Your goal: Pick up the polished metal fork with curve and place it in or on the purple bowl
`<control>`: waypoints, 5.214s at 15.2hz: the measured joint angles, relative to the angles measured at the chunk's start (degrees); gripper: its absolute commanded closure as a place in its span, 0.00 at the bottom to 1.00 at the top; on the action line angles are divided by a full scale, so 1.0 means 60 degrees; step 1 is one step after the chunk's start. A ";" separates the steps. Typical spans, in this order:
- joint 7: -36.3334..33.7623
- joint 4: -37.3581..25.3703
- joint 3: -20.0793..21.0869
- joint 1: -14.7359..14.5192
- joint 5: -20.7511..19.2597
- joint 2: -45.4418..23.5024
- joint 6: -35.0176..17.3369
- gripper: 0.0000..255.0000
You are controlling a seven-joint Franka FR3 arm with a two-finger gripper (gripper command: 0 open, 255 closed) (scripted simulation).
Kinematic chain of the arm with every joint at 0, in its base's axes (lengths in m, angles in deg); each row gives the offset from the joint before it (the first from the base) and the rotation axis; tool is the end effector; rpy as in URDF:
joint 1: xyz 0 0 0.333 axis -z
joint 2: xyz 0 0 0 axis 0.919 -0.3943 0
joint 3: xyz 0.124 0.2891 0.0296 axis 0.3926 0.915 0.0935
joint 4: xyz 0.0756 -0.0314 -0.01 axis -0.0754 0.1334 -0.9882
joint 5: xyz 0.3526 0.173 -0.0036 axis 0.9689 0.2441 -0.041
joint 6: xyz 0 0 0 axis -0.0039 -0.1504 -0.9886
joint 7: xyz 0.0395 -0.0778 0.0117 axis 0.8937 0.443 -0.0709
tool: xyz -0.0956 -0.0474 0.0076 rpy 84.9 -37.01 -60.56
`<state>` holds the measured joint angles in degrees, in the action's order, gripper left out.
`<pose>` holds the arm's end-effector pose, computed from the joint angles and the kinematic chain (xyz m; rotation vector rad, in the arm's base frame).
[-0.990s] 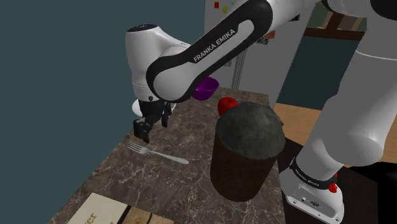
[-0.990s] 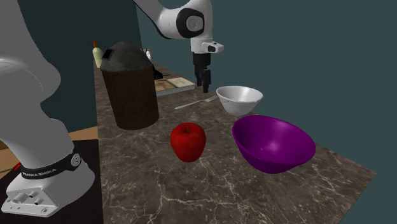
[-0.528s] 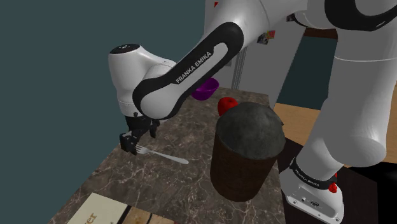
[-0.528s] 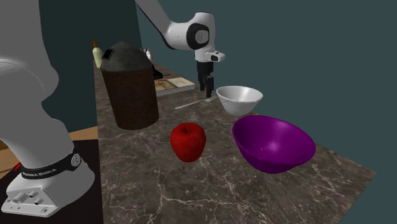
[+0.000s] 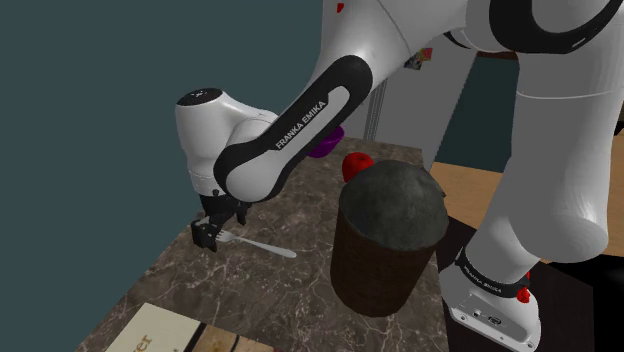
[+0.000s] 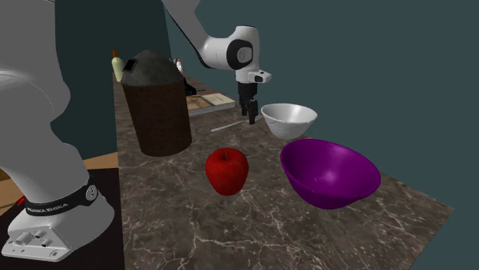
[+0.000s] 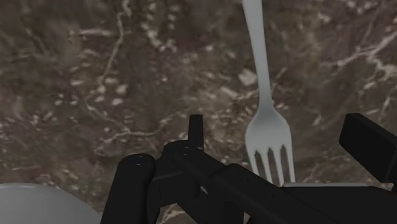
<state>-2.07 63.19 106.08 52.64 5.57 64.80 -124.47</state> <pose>0.4840 0.3561 0.2922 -3.1007 -0.3351 -0.0630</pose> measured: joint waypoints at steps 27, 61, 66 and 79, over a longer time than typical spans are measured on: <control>0.0399 -0.0394 0.0250 0.0196 0.0597 0.0948 0.1247 1.00; 0.4045 -0.0393 -0.0910 0.1980 0.2008 0.3319 0.3387 1.00; 0.5263 -0.0248 -0.1506 0.2564 0.2113 0.3493 0.3429 1.00; 0.8081 -0.1434 -0.2898 0.3992 0.2103 0.2560 0.3763 1.00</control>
<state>46.42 54.59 88.70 76.60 18.19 80.16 -101.89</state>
